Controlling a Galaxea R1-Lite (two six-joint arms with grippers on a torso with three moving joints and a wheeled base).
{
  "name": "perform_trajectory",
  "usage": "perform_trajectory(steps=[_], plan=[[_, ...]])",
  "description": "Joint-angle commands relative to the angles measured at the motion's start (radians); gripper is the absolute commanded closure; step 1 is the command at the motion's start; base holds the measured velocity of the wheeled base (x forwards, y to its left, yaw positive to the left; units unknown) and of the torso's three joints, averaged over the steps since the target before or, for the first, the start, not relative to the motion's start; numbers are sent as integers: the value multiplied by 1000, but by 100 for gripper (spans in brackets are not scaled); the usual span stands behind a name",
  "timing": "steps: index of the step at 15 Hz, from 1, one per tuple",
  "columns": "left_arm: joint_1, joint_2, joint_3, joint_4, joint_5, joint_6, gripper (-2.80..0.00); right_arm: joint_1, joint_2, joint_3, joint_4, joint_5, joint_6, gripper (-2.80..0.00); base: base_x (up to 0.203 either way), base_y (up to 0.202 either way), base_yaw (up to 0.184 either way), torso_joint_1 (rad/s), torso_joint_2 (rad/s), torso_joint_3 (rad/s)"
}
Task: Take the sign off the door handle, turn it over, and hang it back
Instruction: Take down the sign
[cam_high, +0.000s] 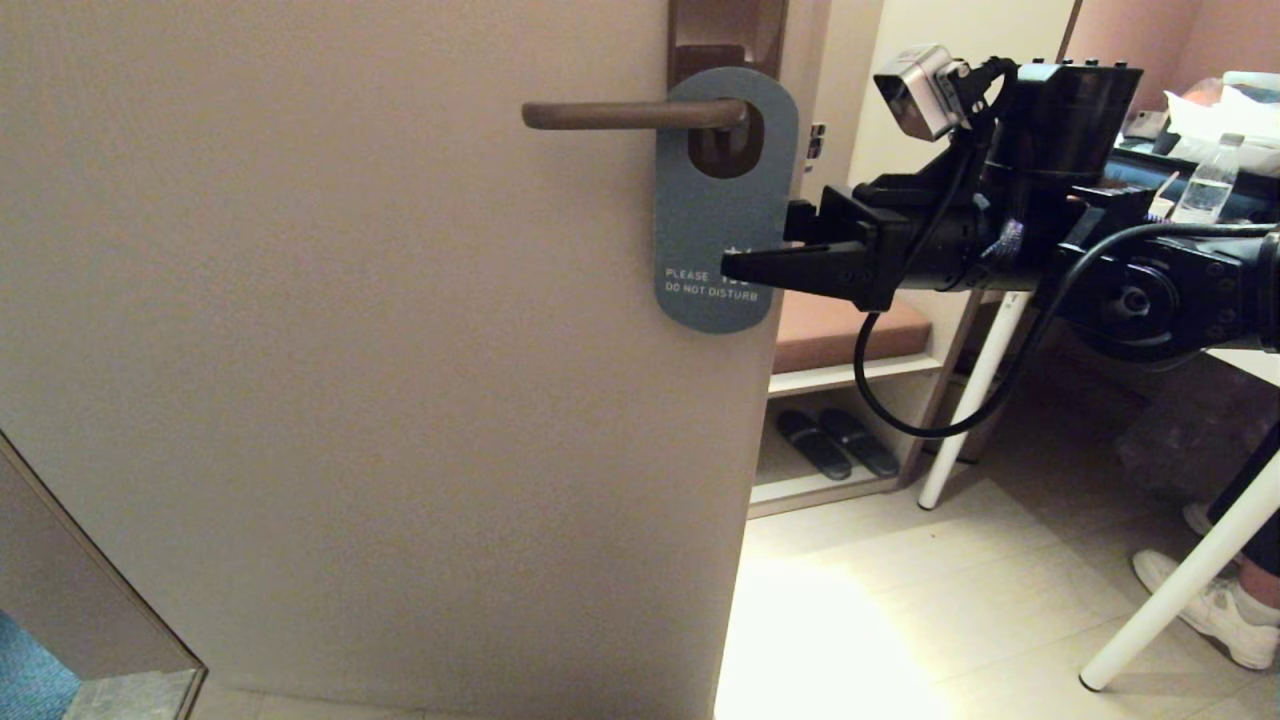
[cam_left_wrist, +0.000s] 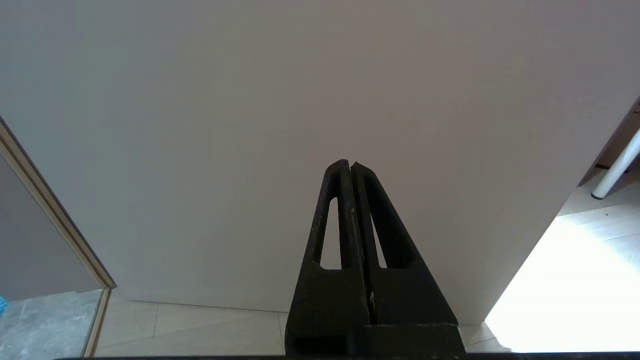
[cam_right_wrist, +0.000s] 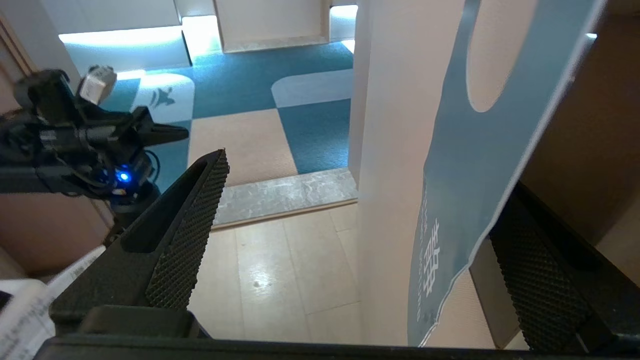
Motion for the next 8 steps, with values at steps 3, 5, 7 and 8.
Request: perform_trajectory(steps=[3, 5, 7, 8], plan=[[0, 1, -1, 0, 1, 0, 0, 2, 4, -2, -3, 6, 5, -280, 0, 0, 0, 0, 0, 0], [0, 1, 0, 0, 1, 0, 0, 0, 8, -5, -2, 6, 5, -280, 0, 0, 0, 0, 0, 0], [0, 1, -1, 0, 1, 0, 0, 0, 10, -8, -3, 6, 5, -280, 0, 0, 0, 0, 0, 0], [0, 1, 0, 0, 1, 0, 0, 0, 12, -8, -3, 6, 5, -280, 0, 0, 0, 0, 0, 0]])
